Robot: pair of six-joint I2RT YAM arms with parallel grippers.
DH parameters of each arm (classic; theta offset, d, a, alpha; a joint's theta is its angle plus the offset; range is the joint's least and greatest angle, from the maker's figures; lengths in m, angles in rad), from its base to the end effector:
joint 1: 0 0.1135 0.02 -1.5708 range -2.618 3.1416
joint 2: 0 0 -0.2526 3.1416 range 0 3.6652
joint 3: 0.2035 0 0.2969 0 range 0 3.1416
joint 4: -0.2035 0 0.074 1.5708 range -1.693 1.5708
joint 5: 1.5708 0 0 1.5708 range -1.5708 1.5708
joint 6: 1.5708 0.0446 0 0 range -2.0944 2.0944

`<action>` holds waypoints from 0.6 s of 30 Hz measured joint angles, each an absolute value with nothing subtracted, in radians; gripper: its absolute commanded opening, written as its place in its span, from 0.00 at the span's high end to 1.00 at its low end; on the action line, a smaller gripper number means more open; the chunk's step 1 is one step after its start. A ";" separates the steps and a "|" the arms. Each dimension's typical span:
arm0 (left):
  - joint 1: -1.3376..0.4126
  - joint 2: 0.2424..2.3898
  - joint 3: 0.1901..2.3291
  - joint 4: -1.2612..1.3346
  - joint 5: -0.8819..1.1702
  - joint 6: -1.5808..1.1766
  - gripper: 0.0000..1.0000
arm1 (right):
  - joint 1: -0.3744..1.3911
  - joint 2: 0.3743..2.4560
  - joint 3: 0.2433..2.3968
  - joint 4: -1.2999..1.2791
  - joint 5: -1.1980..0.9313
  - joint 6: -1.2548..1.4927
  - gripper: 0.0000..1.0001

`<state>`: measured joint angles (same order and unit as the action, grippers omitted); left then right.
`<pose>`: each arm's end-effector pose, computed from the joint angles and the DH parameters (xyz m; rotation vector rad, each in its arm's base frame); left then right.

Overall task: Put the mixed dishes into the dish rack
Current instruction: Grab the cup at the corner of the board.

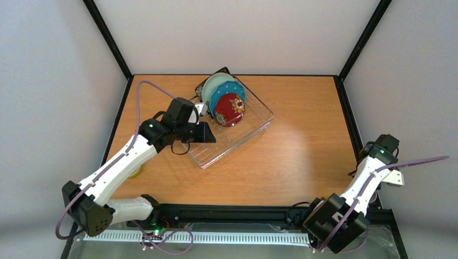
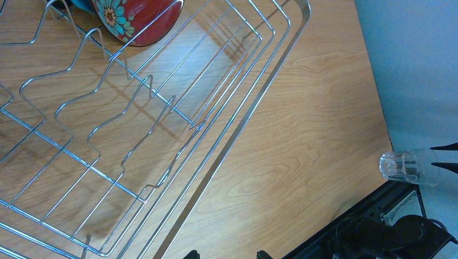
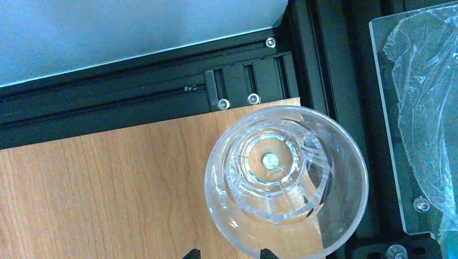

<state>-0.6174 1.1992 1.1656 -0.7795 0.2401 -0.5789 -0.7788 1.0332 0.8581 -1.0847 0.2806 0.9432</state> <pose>0.2397 -0.1832 0.3138 0.1697 2.5207 -0.8172 0.1502 -0.1656 0.2276 2.1552 1.7703 -0.3566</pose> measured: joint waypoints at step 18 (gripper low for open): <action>-0.617 1.187 1.166 -0.782 0.278 -0.572 0.43 | -0.871 1.063 0.779 -0.995 0.267 0.921 0.36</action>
